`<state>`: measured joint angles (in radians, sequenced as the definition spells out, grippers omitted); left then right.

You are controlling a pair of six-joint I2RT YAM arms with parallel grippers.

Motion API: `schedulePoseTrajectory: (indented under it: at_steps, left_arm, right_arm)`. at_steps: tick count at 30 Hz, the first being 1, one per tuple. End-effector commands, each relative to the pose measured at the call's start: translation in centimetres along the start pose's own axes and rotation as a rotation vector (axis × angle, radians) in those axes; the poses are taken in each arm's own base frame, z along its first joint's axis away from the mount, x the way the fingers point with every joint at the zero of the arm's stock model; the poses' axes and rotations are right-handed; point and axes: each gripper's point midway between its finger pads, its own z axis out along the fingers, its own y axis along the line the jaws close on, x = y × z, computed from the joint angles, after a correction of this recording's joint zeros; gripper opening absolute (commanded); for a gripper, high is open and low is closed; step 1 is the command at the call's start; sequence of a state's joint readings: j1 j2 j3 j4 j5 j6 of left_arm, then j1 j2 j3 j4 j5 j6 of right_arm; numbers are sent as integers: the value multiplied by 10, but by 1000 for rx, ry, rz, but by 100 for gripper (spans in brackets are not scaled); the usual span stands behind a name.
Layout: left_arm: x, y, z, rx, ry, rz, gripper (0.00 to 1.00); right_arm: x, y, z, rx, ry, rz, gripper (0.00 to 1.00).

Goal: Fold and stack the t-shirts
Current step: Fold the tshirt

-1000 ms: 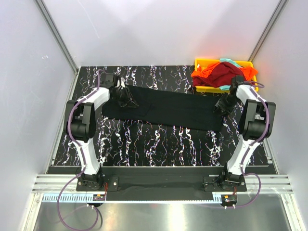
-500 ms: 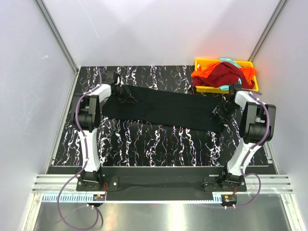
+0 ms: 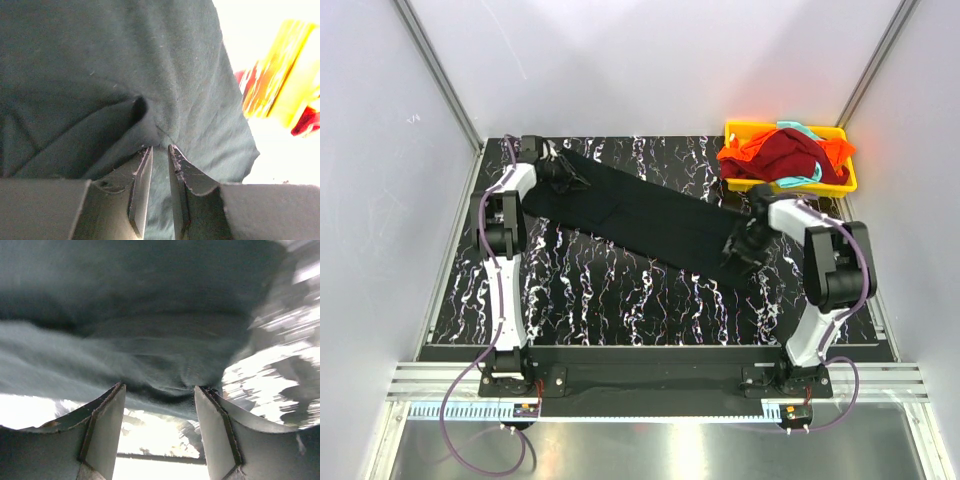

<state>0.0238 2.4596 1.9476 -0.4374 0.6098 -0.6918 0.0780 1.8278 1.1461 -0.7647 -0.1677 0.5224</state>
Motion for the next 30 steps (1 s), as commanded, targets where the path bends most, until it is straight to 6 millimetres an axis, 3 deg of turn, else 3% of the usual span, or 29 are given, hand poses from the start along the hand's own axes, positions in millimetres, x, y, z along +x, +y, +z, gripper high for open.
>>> schedulePoseTrajectory:
  at_steps: [1,2,4,6,8,12,14,17,18,20,21,22,24,25,27,28,30]
  left_arm:
    - [-27,23,17,-19,-47,35,26]
    - [-39,8,17,30,-70,68,26]
    - [-47,8,28,74,-77,62,26]
    - [-66,-10,28,166,-126,98,26]
    - [-77,-11,29,223,-148,57,26]
    - [-103,-24,24,325,-231,27,26]
    - [-109,-29,21,327,-248,28,26]
    - [-108,-37,9,304,-244,57,25]
    - [-105,-51,-10,277,-241,73,26]
    - [-98,-49,-23,200,-253,139,27]
    - [-91,-49,-35,156,-242,136,29]
    - [-92,-69,-63,149,-279,208,31]
    - [-77,-67,-78,85,-279,223,34]
    - [-74,-86,-103,87,-313,278,35]
    - [-53,-82,-105,33,-289,281,35]
    - [-45,-94,-117,38,-297,313,35]
    - [-21,-87,-109,-10,-257,311,35]
  right_arm:
    - [68,-3,27,84,180,-42,65]
    - [84,5,26,87,189,-96,66]
    - [104,14,24,89,212,-161,66]
    - [136,25,24,83,248,-252,65]
    - [174,32,23,76,304,-347,66]
    - [228,43,14,42,347,-531,65]
    - [241,42,11,34,359,-566,67]
    - [233,51,-4,-2,292,-601,69]
    - [228,58,-14,-32,252,-618,70]
    - [217,68,-25,-57,185,-661,77]
    - [215,72,-29,-68,172,-684,79]
    - [211,68,-32,-44,163,-714,79]
    - [203,72,-37,-25,135,-745,82]
    - [197,70,-38,2,109,-760,82]
    - [185,70,-41,31,65,-798,84]
    - [177,67,-41,63,38,-807,85]
    - [158,70,-42,89,11,-796,85]
